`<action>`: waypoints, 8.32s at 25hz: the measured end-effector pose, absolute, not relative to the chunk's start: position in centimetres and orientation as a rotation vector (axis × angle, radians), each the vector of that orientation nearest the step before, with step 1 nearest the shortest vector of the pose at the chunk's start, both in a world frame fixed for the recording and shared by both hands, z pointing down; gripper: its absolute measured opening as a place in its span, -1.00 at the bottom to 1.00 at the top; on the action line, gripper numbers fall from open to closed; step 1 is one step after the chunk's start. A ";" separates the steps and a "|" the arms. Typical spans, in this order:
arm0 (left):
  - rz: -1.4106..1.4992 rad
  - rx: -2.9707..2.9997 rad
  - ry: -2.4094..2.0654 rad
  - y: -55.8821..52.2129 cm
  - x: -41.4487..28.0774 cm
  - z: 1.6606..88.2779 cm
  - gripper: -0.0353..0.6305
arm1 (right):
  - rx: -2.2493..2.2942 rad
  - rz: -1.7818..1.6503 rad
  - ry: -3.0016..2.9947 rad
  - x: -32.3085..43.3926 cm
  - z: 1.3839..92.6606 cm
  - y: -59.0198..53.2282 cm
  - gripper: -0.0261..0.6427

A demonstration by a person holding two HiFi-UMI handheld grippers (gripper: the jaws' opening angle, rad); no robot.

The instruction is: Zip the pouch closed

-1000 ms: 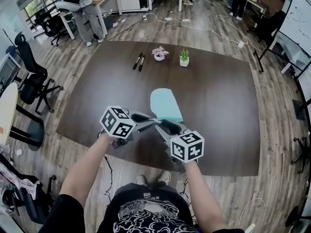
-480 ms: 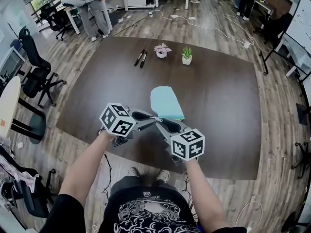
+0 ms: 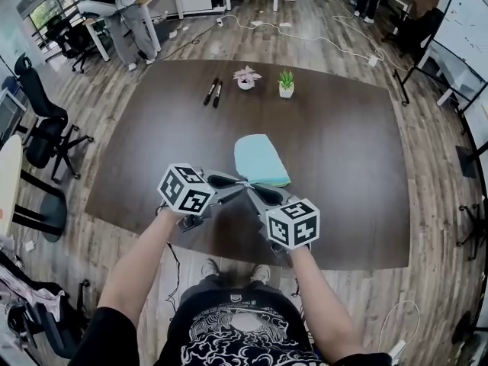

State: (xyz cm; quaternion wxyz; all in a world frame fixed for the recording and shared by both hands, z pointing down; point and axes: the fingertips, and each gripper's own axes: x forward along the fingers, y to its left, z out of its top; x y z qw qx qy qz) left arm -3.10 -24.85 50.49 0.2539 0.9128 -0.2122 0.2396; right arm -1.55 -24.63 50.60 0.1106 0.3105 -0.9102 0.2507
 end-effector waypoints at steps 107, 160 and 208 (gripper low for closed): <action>0.354 2.226 -1.010 -25.4 -11.4 51.6 -0.82 | 1.253 0.779 -2.464 -2.7 53.4 -25.2 -0.91; 0.257 2.105 -1.247 -26.9 -15.4 52.3 -0.85 | 1.302 0.778 -2.423 -1.2 54.1 -25.7 -0.91; 0.246 2.032 -1.393 -27.0 -18.5 52.7 -0.86 | 1.360 0.781 -2.382 0.1 54.6 -25.5 -0.91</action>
